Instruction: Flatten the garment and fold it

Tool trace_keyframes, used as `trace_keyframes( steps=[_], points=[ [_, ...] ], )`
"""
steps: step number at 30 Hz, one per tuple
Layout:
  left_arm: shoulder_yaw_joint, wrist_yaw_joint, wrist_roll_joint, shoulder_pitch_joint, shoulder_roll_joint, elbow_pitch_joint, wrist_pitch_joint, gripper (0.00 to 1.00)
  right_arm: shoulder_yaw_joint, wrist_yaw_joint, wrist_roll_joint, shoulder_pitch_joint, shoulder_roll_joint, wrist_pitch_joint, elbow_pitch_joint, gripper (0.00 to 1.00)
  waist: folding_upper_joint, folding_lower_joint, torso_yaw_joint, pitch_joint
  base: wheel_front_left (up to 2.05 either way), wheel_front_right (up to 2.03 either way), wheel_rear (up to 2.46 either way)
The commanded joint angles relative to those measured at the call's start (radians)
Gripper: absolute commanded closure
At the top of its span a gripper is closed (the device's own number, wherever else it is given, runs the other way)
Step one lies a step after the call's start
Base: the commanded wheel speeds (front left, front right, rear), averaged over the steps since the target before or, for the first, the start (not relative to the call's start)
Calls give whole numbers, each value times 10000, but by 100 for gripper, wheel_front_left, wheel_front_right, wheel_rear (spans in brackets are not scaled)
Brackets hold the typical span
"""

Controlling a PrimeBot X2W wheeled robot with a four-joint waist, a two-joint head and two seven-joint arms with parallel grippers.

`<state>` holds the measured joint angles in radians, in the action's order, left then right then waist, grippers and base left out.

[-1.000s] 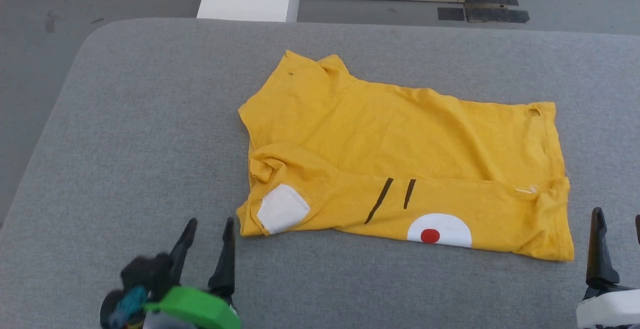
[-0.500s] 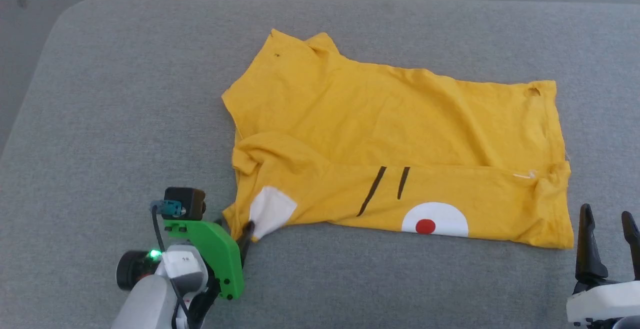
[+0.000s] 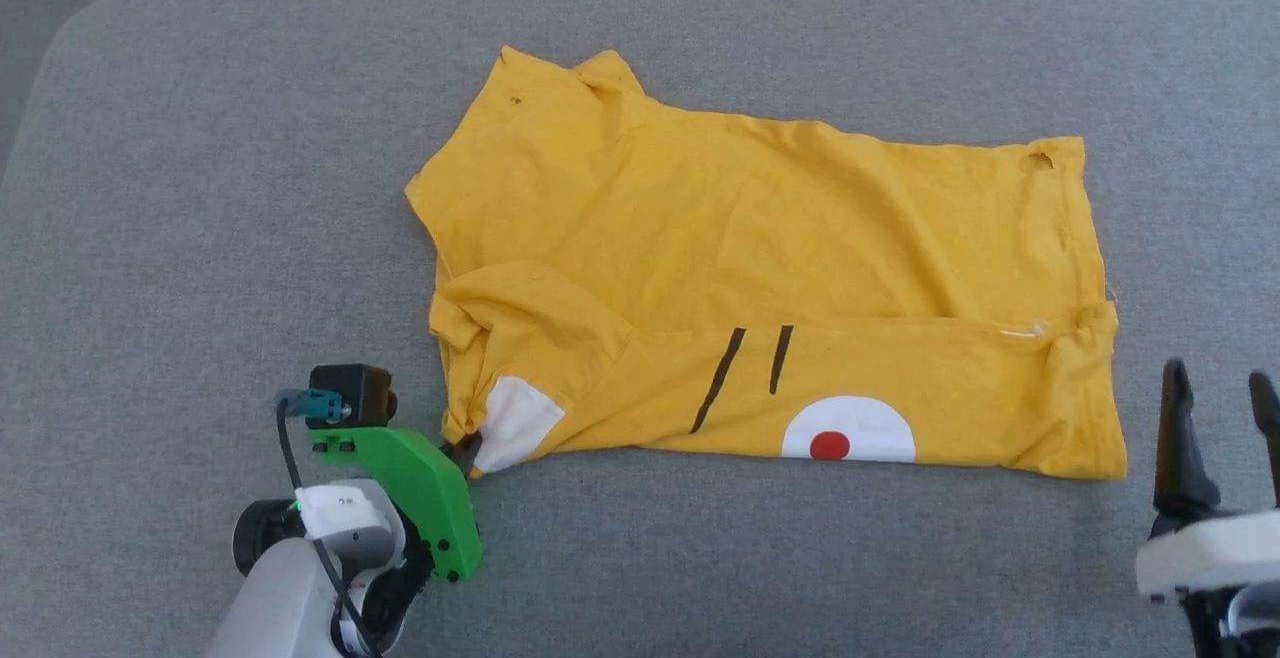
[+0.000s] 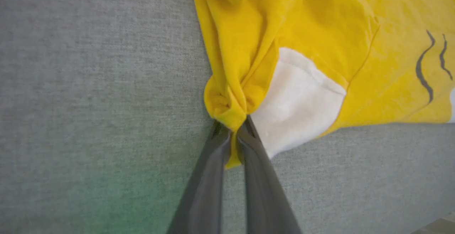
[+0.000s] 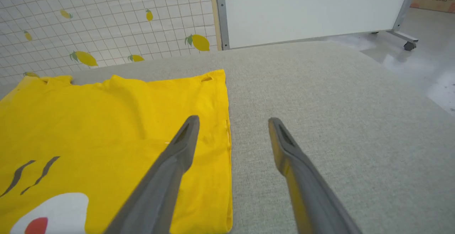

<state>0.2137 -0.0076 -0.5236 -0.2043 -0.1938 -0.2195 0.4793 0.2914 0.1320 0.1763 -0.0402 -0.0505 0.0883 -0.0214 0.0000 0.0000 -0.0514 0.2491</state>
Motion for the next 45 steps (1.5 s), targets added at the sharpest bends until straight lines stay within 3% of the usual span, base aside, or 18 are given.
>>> trace_keyframes(
  steps=[1, 3, 10, 13, 19, 20, 21, 22, 34, 45],
  points=[
    [96, -44, -37, 298, 82, -146, -18, 100, -15, -13, -57, 367, 3, -271, -233, 0, 0, 0, 7, 34, 0, 0, 0],
    [78, -60, -57, 370, 79, -7, -147, 100, -83, -13, -65, 598, 3, -1069, -396, 0, 0, 0, 31, 79, 0, 0, 0],
    [111, -78, -46, 435, 59, 445, -385, 100, 214, -13, 195, 990, -55, -5572, -490, 0, 0, 0, 226, 312, 0, 0, 0],
    [142, -67, -52, 368, 87, 545, -416, 100, 454, -13, 150, 1019, -53, -6685, -535, 0, 0, 0, 344, 420, 0, 0, 0],
    [195, -53, -100, 198, 116, 649, -434, 100, 965, -13, 170, 1150, -11, -7531, 65, 0, 0, 0, 543, 652, 0, 0, 0],
    [185, -54, -113, 186, 99, 653, -429, 100, 966, -13, 236, 1171, -8, -7611, 188, 16, 0, 0, 554, 670, 0, 0, 0],
    [174, -55, -127, 172, 77, 658, -421, 100, 921, -13, 378, 1187, -5, -7719, 339, 74, 0, 0, 564, 689, 0, 0, 0],
    [164, -44, -141, 164, 68, 674, -407, 100, 870, -13, 560, 1202, -3, -7778, 456, 100, 0, 0, 570, 703, 0, 0, 0],
    [-489, 16, -832, 456, -66, 1065, -569, 100, 1048, -13, 973, 1566, 1, -7455, 481, 100, 0, 0, 515, 489, 0, 0, 0],
    [-1024, 458, -1588, 2615, -322, 3079, 0, 100, 1617, -13, 1528, 679, 2, -7772, -692, 100, 0, 0, 490, -143, 0, 0, 0]
  ],
)
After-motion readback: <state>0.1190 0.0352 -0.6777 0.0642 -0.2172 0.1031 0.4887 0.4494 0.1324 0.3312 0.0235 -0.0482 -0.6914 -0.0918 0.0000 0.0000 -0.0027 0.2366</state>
